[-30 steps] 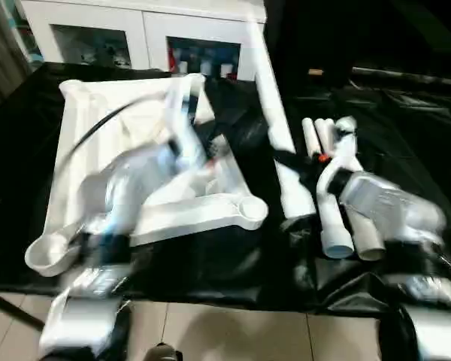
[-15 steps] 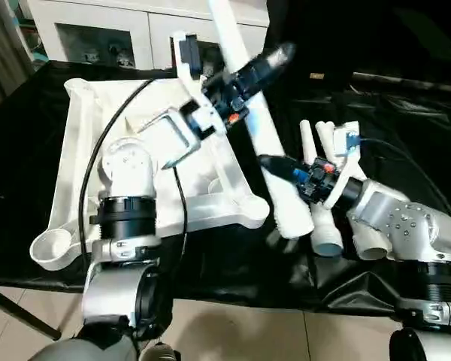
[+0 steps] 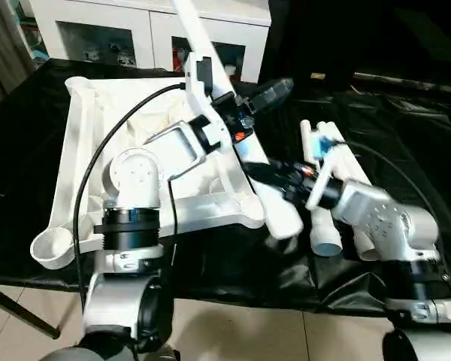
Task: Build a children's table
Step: Move to table
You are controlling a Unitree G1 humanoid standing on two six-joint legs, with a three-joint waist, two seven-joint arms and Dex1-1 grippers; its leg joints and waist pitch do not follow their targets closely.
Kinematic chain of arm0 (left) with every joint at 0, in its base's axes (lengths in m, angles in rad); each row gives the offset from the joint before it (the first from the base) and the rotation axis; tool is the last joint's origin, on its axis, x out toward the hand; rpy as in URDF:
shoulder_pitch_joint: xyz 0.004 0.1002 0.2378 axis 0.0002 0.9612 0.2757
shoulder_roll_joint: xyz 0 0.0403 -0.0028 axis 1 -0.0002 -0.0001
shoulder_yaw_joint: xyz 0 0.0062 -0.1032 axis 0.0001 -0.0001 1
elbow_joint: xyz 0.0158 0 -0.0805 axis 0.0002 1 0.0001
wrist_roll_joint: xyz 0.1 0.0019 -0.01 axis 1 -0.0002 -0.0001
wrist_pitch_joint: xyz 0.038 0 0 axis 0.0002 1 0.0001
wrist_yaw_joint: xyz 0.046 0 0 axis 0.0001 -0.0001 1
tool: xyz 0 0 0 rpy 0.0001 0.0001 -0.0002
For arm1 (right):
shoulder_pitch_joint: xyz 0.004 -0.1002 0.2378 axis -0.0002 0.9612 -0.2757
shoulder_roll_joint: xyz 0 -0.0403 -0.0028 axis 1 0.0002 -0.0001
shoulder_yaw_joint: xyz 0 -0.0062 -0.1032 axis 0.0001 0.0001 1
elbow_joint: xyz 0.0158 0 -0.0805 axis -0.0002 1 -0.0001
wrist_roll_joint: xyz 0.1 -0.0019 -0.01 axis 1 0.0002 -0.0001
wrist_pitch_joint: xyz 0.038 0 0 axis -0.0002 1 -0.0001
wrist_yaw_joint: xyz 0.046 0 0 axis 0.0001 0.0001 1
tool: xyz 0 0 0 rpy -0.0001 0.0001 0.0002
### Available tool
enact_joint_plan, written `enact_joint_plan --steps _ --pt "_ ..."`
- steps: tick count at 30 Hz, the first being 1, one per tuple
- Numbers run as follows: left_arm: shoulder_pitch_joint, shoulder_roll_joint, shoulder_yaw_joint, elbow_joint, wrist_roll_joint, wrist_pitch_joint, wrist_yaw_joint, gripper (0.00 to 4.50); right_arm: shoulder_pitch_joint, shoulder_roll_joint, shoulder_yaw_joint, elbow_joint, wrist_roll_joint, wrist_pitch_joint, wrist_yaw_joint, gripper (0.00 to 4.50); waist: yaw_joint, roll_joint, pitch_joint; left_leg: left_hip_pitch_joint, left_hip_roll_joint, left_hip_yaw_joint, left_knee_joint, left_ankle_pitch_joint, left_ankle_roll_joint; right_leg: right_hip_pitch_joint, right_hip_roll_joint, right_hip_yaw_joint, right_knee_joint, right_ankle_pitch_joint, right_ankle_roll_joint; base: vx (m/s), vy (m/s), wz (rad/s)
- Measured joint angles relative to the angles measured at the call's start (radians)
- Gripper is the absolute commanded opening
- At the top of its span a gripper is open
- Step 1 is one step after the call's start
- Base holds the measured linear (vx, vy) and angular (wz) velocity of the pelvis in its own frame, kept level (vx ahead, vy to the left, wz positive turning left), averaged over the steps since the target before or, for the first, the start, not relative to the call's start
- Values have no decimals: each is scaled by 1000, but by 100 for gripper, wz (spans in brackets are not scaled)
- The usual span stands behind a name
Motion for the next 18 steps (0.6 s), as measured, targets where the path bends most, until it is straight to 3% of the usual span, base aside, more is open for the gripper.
enact_joint_plan --steps 6,10,11,14,18 --pt "18 73 -48 -35 56 -72 -23 271 -35 13 1 20 -32 -47 -64 182 -5 0 0 0 0 0 0 0 -1 0 0 0 0 0 1 0 0 0" --pt "56 164 -61 -63 102 -89 -59 271 -53 11 -56 61 -40 -94 -124 182 -6 0 0 0 0 0 -1 1 -1 -1 0 0 0 0 1 0 0 0" --pt "66 176 -57 -63 106 -88 -60 298 -61 8 -69 65 -40 -103 -131 182 -6 0 0 0 0 0 -2 1 -1 -1 0 0 0 0 1 0 0 0" --pt "77 217 -38 -44 110 -75 -60 310 -81 -1 -105 62 -32 -116 -137 182 -3 0 0 -1 0 0 -2 1 -1 -1 0 0 0 0 1 0 0 0" --pt "77 225 -36 -33 111 -80 -68 350 -55 -17 -95 -7 8 -96 -87 182 -1 0 0 -2 0 0 -2 0 -1 -1 0 0 -1 0 1 0 0 0"
